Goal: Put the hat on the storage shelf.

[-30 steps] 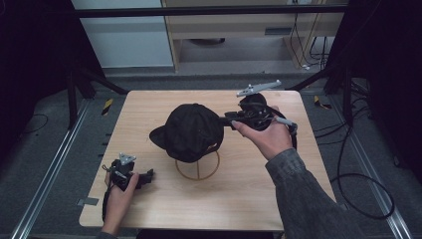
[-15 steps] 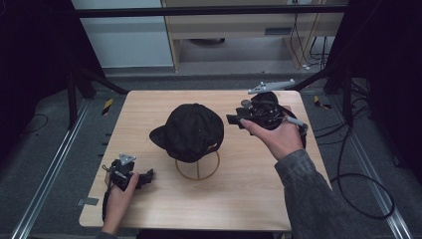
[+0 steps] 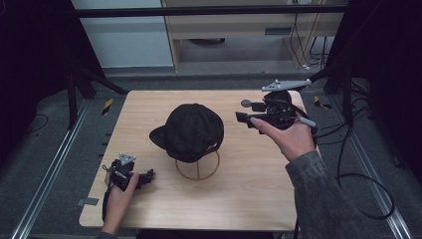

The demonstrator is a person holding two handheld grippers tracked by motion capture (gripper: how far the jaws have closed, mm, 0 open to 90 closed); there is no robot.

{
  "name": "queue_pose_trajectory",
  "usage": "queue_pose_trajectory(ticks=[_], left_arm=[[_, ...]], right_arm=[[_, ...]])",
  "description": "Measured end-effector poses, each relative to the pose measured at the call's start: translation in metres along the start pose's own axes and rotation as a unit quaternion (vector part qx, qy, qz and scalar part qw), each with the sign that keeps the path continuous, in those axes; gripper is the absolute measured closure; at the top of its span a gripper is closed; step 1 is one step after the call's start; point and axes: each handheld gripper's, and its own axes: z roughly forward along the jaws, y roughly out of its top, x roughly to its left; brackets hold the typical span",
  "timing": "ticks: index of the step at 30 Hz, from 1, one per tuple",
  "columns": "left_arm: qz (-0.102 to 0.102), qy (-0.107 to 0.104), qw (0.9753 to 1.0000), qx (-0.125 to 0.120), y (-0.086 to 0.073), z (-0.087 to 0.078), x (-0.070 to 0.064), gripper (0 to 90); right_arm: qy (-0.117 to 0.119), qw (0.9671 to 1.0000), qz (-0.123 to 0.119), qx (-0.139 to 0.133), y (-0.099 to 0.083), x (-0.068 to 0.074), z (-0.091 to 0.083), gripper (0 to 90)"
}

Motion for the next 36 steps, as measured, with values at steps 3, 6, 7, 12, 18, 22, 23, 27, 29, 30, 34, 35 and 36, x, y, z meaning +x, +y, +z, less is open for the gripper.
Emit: queue_pose_trajectory(ticks=[3, 6, 7, 12, 18, 22, 23, 27, 29, 30, 34, 35, 36], left_arm=[[0.000, 0.000, 1.0000, 0.000, 0.000, 0.000, 0.000, 0.0], [0.000, 0.000, 1.0000, 0.000, 0.000, 0.000, 0.000, 0.0], [0.000, 0.000, 1.0000, 0.000, 0.000, 0.000, 0.000, 0.0], [0.000, 0.000, 1.0000, 0.000, 0.000, 0.000, 0.000, 0.0], [0.000, 0.000, 1.0000, 0.000, 0.000, 0.000, 0.000, 0.0], [0.000, 0.000, 1.0000, 0.000, 0.000, 0.000, 0.000, 0.0], [0.000, 0.000, 1.0000, 0.000, 0.000, 0.000, 0.000, 0.0], [0.000, 0.000, 1.0000, 0.000, 0.000, 0.000, 0.000, 0.0], [0.000, 0.000, 1.0000, 0.000, 0.000, 0.000, 0.000, 0.0], [0.000, 0.000, 1.0000, 0.000, 0.000, 0.000, 0.000, 0.0], [0.000, 0.000, 1.0000, 0.000, 0.000, 0.000, 0.000, 0.0], [0.000, 0.000, 1.0000, 0.000, 0.000, 0.000, 0.000, 0.0], [0.000, 0.000, 1.0000, 0.000, 0.000, 0.000, 0.000, 0.0]], right_arm=[[-0.011, 0.9999, 0.001, -0.007, -0.001, -0.004, -0.005, 27.8], [-0.032, 0.9994, 0.003, -0.013, -0.004, -0.011, -0.012, 19.0], [-0.040, 0.9991, 0.005, -0.014, -0.004, -0.013, -0.014, 17.0], [-0.055, 0.9982, 0.007, -0.021, -0.009, -0.023, -0.023, 10.1], [-0.070, 0.9973, 0.009, -0.021, -0.021, -0.037, -0.032, 6.9], [-0.080, 0.9967, 0.011, -0.013, -0.030, -0.046, -0.034, 6.8], [-0.084, 0.9963, 0.010, -0.010, -0.033, -0.048, -0.035, 7.4], [-0.094, 0.9953, 0.020, -0.006, -0.045, -0.057, -0.035, 10.0], [-0.098, 0.9949, 0.022, -0.003, -0.051, -0.061, -0.035, 10.3], [-0.097, 0.9949, 0.024, -0.003, -0.054, -0.062, -0.034, 10.4], [-0.103, 0.9943, 0.024, 0.002, -0.065, -0.067, -0.033, 10.7], [-0.103, 0.9943, 0.024, 0.002, -0.065, -0.067, -0.033, 10.7], [-0.105, 0.9942, 0.024, 0.002, -0.071, -0.070, -0.032, 10.7]])
